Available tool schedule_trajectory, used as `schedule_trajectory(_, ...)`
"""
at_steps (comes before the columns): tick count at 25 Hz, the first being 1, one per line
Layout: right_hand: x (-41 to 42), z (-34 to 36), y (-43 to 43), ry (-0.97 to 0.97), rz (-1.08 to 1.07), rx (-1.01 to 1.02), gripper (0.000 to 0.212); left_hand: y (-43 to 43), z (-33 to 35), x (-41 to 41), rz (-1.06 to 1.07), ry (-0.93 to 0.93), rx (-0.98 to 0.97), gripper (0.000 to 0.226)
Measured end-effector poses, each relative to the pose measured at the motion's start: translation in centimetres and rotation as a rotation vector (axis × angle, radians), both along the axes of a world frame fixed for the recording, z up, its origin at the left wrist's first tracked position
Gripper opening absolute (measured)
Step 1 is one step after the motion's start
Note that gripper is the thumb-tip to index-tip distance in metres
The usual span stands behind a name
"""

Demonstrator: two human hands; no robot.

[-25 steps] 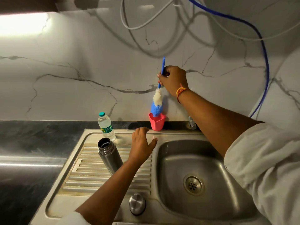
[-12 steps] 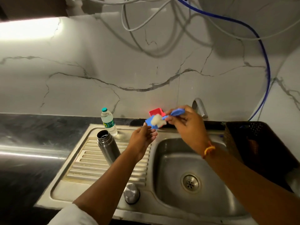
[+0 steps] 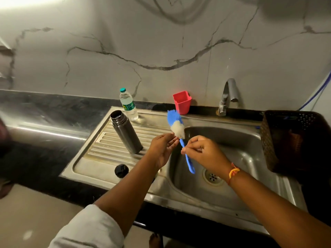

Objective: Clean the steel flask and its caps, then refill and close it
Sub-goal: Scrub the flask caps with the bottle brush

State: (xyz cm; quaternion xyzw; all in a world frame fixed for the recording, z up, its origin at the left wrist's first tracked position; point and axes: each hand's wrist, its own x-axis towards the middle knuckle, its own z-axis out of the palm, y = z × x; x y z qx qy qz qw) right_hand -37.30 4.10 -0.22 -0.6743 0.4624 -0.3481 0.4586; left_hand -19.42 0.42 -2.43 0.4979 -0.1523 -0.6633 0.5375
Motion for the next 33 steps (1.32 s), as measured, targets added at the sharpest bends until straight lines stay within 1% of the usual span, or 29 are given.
schedule_trajectory(1, 0.0, -0.4, 0.1, -0.024, -0.028, 0.048, 0.004, 0.3, -0.4, -0.1, -0.006, -0.032, -0.01, 0.015)
schedule_trajectory(2, 0.0, -0.9, 0.3, -0.073, -0.053, 0.104, 0.006, 0.7, -0.7, 0.1, -0.022, -0.085, -0.02, 0.013)
schedule_trajectory(3, -0.1, -1.4, 0.5, -0.136, -0.081, 0.159, 0.008, 1.1, -1.3, 0.5, -0.047, -0.183, -0.037, 0.015)
schedule_trajectory(4, -0.4, -1.7, 0.7, -0.197, -0.117, 0.204, 0.009, 1.6, -1.7, 1.2, -0.088, -0.353, -0.061, 0.022)
schedule_trajectory(5, -0.7, -2.1, 0.9, -0.245, -0.153, 0.246, 0.009, 2.0, -2.1, 2.1, -0.155, -0.593, -0.08, 0.034)
schedule_trajectory(7, -1.4, -2.9, 1.1, -0.282, -0.204, 0.329, 0.014, 3.4, -2.7, 4.5, -0.375, -1.129, -0.103, 0.051)
schedule_trajectory(8, -1.7, -3.4, 1.2, -0.28, -0.217, 0.358, 0.019, 4.3, -2.9, 5.7, -0.506, -1.355, -0.106, 0.057)
schedule_trajectory(9, -2.1, -4.0, 1.4, -0.286, -0.221, 0.389, 0.026, 5.0, -3.2, 6.7, -0.637, -1.529, -0.096, 0.063)
schedule_trajectory(10, -2.3, -4.5, 1.6, -0.313, -0.225, 0.431, 0.033, 5.8, -3.4, 7.3, -0.76, -1.658, -0.066, 0.068)
schedule_trajectory(12, -2.8, -5.3, 2.2, -0.384, -0.239, 0.513, 0.043, 6.7, -4.1, 8.1, -0.921, -1.809, 0.016, 0.073)
schedule_trajectory(13, -3.0, -5.7, 2.5, -0.402, -0.244, 0.54, 0.044, 6.9, -4.7, 8.4, -0.952, -1.849, 0.04, 0.073)
schedule_trajectory(15, -3.1, -6.2, 3.4, -0.387, -0.254, 0.574, 0.042, 7.3, -5.5, 8.8, -0.957, -1.874, 0.051, 0.065)
schedule_trajectory(18, -2.9, -6.9, 4.9, -0.34, -0.249, 0.596, 0.038, 7.3, -5.7, 9.4, -0.88, -1.82, -0.01, 0.052)
schedule_trajectory(20, -2.9, -6.9, 5.8, -0.363, -0.232, 0.616, 0.034, 7.1, -5.3, 9.2, -0.719, -1.649, -0.1, 0.052)
schedule_trajectory(21, -2.9, -6.7, 6.3, -0.375, -0.223, 0.62, 0.031, 6.9, -4.8, 8.6, -0.607, -1.511, -0.133, 0.054)
schedule_trajectory(23, -2.7, -6.2, 7.1, -0.315, -0.22, 0.578, 0.023, 6.2, -3.6, 7.3, -0.413, -1.129, -0.15, 0.057)
schedule_trajectory(25, -2.3, -6.0, 8.0, -0.214, -0.272, 0.526, 0.019, 5.5, -2.5, 5.9, -0.327, -0.746, -0.124, 0.048)
schedule_trajectory(27, -1.8, -5.9, 8.6, -0.12, -0.354, 0.49, 0.015, 4.4, -2.3, 4.9, -0.283, -0.452, -0.093, 0.038)
schedule_trajectory(29, -1.2, -6.1, 8.7, -0.012, -0.434, 0.409, 0.012, 3.6, -2.7, 4.3, -0.241, -0.245, -0.051, 0.033)
schedule_trajectory(32, -0.2, -6.3, 8.1, 0.141, -0.546, 0.27, 0.023, 2.5, -3.9, 3.9, -0.165, -0.005, -0.007, 0.019)
schedule_trajectory(33, 0.3, -6.3, 7.8, 0.19, -0.57, 0.223, 0.025, 2.0, -4.4, 3.9, -0.145, 0.041, -0.003, 0.017)
